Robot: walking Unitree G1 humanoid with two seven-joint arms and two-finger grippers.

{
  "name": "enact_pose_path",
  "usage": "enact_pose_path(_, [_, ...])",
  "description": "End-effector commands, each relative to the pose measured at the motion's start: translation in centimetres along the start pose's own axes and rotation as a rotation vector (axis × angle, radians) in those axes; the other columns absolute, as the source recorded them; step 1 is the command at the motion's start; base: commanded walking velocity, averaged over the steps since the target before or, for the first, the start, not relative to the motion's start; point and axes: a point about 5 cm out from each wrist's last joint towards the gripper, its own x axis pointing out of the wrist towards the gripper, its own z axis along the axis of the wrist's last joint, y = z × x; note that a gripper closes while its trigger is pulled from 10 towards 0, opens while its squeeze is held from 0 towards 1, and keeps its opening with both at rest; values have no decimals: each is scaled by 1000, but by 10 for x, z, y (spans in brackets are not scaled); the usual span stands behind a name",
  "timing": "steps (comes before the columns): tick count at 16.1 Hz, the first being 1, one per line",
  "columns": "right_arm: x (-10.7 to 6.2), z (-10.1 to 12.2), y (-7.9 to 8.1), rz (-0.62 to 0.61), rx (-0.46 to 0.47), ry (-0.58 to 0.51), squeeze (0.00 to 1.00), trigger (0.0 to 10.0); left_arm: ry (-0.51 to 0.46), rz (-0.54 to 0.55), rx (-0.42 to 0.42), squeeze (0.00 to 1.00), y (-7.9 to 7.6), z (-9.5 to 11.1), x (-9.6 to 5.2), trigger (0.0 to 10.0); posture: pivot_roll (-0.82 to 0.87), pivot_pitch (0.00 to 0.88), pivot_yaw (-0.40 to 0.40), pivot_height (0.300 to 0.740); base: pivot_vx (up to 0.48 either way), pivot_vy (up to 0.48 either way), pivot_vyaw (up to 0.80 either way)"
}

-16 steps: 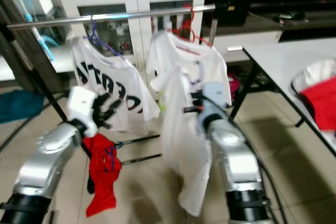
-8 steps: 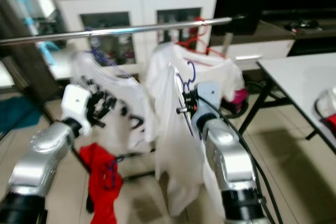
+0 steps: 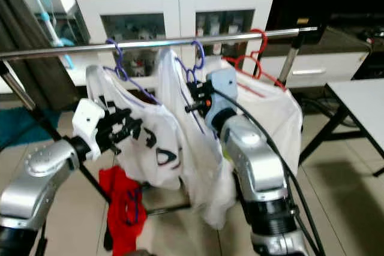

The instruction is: Hang hanger

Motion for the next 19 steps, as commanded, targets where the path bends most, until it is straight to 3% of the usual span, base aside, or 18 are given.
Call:
enact_pose_path(1, [5, 16, 2, 20, -14, -65, 0, 10000, 6, -50, 5, 0, -2, 4, -2, 10000, -69, 0, 16, 740, 0, 0, 0])
enact_pose_path(3, [12, 20, 1, 19, -13, -62, 0, 10000, -3, -68, 6, 0, 0, 10, -4, 10000, -66, 0, 15, 740, 0, 0, 0])
enact_pose_path(5, [31, 18, -9, -53, -34, 30, 0, 10000, -17, -80, 21, 0, 3, 19, -4, 10000, -63, 8, 15, 740, 0, 0, 0])
enact_pose_path(7, [46, 16, -21, -136, 6, 89, 0, 10000, -22, -88, 28, 0, 5, 24, -7, 10000, -56, 22, 19, 740, 0, 0, 0])
enact_pose_path(11, [73, 24, -33, -193, 59, 111, 0, 10000, -16, -80, 50, 0, 9, 29, -15, 10000, -27, 62, 29, 740, 0, 0, 0])
enact_pose_path(14, [87, 33, -30, -173, 46, 103, 0, 10000, -13, -52, 61, 0, 13, 33, -23, 10000, 12, 99, 33, 740, 0, 0, 0])
enact_pose_path(16, [93, 39, -28, -173, 50, 89, 0, 10000, -7, -15, 63, 0, 15, 34, -28, 10000, 28, 111, 29, 740, 0, 0, 0])
enact_pose_path(19, [84, 31, -32, -191, 72, 12, 0, 10000, -48, 220, -52, 0, 20, 26, -25, 10000, 32, 98, -6, 740, 0, 0, 0])
